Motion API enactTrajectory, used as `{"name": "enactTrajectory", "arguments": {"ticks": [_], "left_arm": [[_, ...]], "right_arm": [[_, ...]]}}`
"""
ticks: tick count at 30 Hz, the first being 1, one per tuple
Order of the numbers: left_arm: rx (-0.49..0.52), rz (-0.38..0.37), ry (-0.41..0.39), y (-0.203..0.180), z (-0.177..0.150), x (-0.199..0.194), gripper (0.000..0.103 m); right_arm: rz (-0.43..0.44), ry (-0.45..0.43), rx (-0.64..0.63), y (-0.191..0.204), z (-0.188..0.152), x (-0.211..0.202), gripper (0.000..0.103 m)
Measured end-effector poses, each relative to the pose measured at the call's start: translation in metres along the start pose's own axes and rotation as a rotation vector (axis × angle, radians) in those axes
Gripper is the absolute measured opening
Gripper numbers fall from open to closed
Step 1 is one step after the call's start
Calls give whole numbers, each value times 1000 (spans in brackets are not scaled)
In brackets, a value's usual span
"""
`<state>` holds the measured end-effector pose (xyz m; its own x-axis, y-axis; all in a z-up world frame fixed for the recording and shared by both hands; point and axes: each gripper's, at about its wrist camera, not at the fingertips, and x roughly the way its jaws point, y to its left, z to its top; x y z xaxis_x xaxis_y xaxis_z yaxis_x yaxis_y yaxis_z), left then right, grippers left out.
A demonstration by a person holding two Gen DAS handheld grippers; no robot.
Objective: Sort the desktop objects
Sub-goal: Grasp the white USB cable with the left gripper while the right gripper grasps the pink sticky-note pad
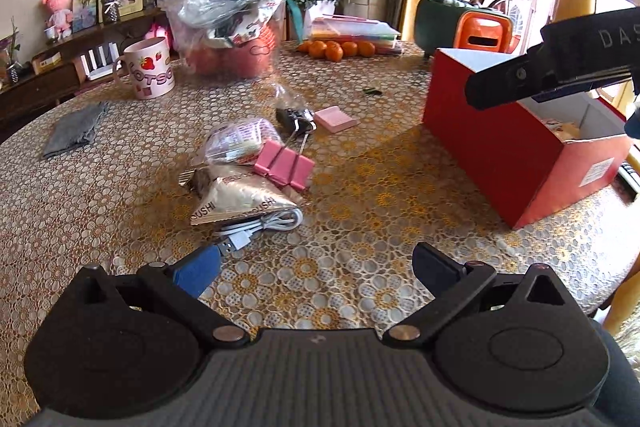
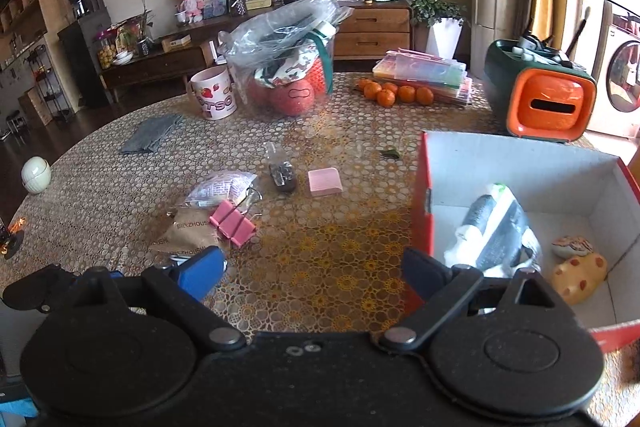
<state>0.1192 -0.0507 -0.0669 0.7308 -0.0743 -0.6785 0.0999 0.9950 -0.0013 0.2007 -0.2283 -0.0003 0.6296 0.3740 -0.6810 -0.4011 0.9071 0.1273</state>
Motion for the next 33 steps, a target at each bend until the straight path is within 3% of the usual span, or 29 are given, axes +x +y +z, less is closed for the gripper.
{"name": "enactTrajectory", "arguments": {"ticks": [11,18,25,33], "left_arm": [[-58,74,21,15,0,46,103],[-42,112,1,15,6,64,103],[-66,139,23,18,2,80,103],[-86,161,21,21,3,91,102]], "right_arm": [[4,74,-13,8,16,61,96],[-31,110,-42,12,32,108,95],[-103,167,-13,-2,41,159,87],[-112,187,-12,-3,43,188,80]]}}
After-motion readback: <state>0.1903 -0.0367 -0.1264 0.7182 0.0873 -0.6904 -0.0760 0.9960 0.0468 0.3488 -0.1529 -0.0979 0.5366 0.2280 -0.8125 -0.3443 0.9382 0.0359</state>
